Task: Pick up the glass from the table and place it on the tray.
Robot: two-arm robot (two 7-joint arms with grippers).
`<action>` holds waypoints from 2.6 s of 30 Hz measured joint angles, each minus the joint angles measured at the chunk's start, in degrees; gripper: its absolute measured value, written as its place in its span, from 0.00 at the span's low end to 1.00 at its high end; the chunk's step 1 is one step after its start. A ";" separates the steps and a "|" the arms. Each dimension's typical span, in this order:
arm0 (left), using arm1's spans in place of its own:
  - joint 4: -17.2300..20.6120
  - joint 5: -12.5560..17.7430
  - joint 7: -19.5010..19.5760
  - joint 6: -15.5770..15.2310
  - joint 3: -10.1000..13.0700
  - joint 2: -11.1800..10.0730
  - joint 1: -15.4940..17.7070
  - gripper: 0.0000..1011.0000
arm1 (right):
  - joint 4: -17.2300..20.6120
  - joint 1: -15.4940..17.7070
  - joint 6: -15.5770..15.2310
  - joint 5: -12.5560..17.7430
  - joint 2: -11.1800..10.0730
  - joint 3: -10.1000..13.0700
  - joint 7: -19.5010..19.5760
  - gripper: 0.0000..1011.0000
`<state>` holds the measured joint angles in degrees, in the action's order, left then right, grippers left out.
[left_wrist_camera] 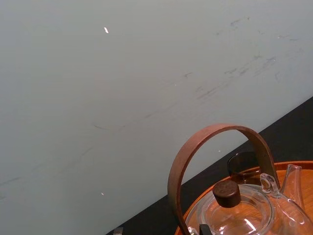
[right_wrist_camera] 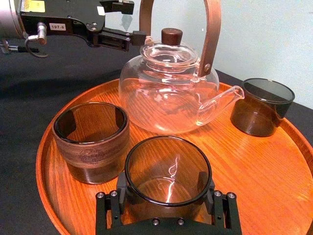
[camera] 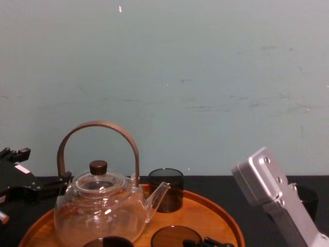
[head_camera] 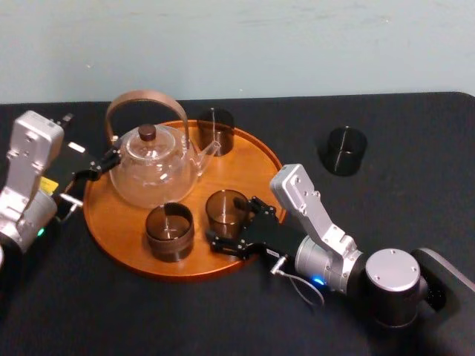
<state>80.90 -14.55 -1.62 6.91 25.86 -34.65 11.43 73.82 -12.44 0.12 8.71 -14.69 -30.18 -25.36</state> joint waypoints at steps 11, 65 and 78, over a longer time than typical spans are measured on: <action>0.00 0.00 0.00 0.00 0.00 0.00 0.00 1.00 | 0.05 -0.05 -0.07 0.01 -0.05 0.00 -0.04 0.99; 0.00 0.00 0.00 0.00 0.00 0.00 0.00 1.00 | 16.44 13.45 -0.63 2.46 -9.74 7.27 2.93 0.99; 0.00 0.00 0.00 0.00 0.00 0.00 0.00 1.00 | 16.58 16.07 -0.35 4.12 -10.80 14.09 5.77 0.99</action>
<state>80.90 -14.55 -1.62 6.91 25.86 -34.65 11.43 90.40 3.63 -0.23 12.83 -25.49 -16.09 -19.59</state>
